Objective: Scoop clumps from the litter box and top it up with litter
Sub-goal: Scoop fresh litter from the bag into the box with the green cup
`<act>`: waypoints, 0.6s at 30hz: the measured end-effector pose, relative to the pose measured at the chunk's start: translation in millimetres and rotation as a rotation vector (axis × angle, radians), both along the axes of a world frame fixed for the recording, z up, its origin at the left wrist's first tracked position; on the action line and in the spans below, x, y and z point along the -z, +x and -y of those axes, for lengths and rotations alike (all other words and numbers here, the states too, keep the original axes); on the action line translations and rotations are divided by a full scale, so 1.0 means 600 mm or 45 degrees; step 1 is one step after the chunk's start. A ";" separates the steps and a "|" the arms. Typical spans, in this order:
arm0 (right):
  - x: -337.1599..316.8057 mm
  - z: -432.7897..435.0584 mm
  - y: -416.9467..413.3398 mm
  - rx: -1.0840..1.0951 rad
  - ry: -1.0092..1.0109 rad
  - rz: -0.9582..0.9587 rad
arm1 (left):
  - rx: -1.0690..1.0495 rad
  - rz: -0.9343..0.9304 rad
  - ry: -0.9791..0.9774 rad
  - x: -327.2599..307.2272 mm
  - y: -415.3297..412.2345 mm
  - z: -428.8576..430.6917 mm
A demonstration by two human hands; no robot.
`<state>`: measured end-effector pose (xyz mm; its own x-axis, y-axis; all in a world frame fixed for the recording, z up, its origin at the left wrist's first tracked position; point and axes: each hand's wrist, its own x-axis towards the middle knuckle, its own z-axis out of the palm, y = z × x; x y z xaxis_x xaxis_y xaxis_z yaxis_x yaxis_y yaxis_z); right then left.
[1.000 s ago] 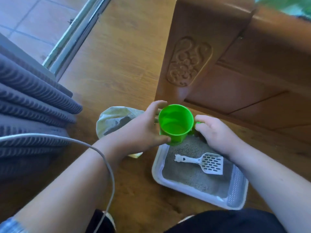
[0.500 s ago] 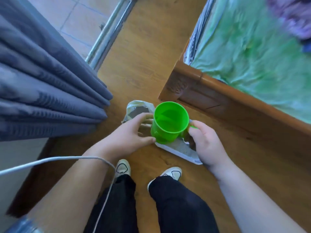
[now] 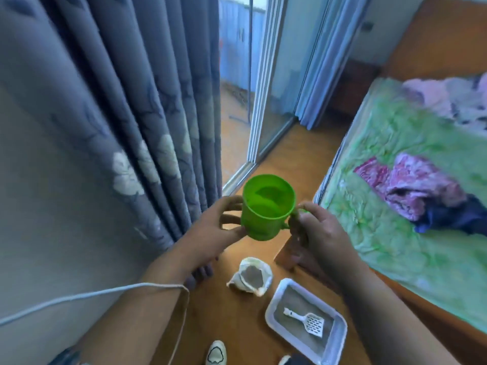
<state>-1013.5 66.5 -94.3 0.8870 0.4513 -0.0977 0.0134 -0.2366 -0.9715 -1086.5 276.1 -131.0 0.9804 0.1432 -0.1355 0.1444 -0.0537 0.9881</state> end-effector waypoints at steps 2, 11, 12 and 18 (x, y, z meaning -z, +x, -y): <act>-0.041 -0.021 -0.008 -0.130 0.083 0.067 | -0.128 0.060 -0.029 -0.030 -0.033 -0.015; -0.125 -0.094 -0.057 -0.819 0.158 0.218 | -0.796 0.152 -0.122 -0.095 -0.232 0.031; -0.129 -0.098 -0.069 -0.890 0.161 0.217 | -0.861 0.154 -0.104 -0.100 -0.257 0.046; -0.118 -0.122 -0.179 -1.310 0.168 0.171 | -1.329 0.102 -0.142 -0.108 -0.422 0.156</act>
<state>-1121.0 139.5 -23.8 0.0683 0.9946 0.0781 0.2582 0.0580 -0.9644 -1339.5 182.7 -66.0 0.3841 0.9126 -0.1398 0.0006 0.1512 0.9885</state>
